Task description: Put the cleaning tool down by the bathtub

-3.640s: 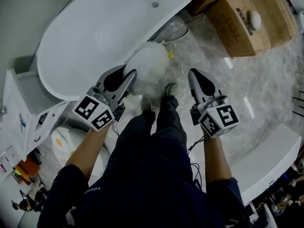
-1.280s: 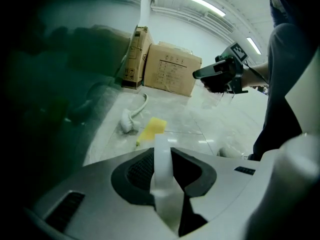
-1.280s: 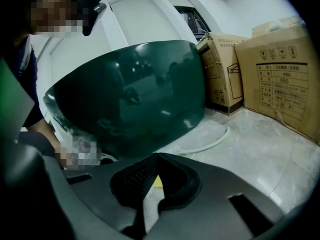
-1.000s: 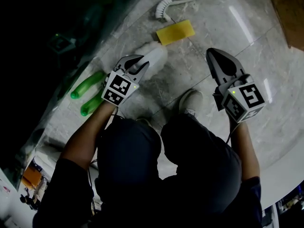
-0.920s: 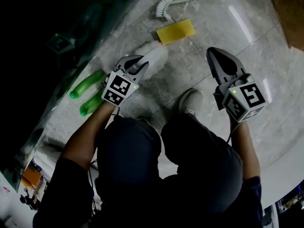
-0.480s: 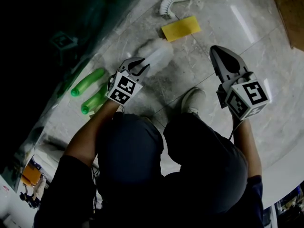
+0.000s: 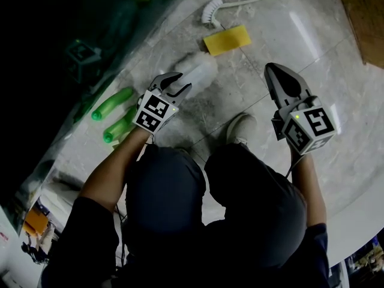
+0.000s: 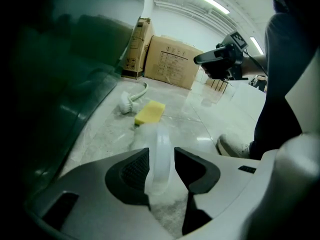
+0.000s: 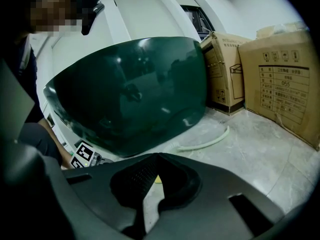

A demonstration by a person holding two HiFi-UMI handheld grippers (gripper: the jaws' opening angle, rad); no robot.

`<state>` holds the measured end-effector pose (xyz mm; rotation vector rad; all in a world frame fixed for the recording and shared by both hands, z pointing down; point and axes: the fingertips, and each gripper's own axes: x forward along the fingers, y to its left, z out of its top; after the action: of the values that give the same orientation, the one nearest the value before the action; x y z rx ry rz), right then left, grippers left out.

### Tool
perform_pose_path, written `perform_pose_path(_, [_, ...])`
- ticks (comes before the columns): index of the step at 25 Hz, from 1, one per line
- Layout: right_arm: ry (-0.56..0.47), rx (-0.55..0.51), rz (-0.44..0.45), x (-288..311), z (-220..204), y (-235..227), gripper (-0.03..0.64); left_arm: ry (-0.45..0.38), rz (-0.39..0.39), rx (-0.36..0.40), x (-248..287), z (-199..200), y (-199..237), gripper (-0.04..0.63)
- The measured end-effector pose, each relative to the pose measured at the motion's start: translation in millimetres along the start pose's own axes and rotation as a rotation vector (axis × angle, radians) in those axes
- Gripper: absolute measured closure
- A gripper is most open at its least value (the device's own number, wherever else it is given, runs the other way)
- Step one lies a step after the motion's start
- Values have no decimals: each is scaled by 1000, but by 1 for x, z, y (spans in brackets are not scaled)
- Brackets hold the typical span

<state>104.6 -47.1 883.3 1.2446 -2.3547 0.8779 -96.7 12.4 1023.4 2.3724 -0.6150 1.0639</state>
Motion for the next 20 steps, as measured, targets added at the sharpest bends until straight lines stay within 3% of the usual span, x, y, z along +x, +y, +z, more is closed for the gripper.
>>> perform_pose_path(8, [-20, -6, -29, -39, 45, 15, 612, -75, 12, 19, -56, 78, -7, 416])
perform_pose_path(20, [-73, -5, -69, -144, 182, 68, 612, -180, 1, 64, -194, 237, -61, 416])
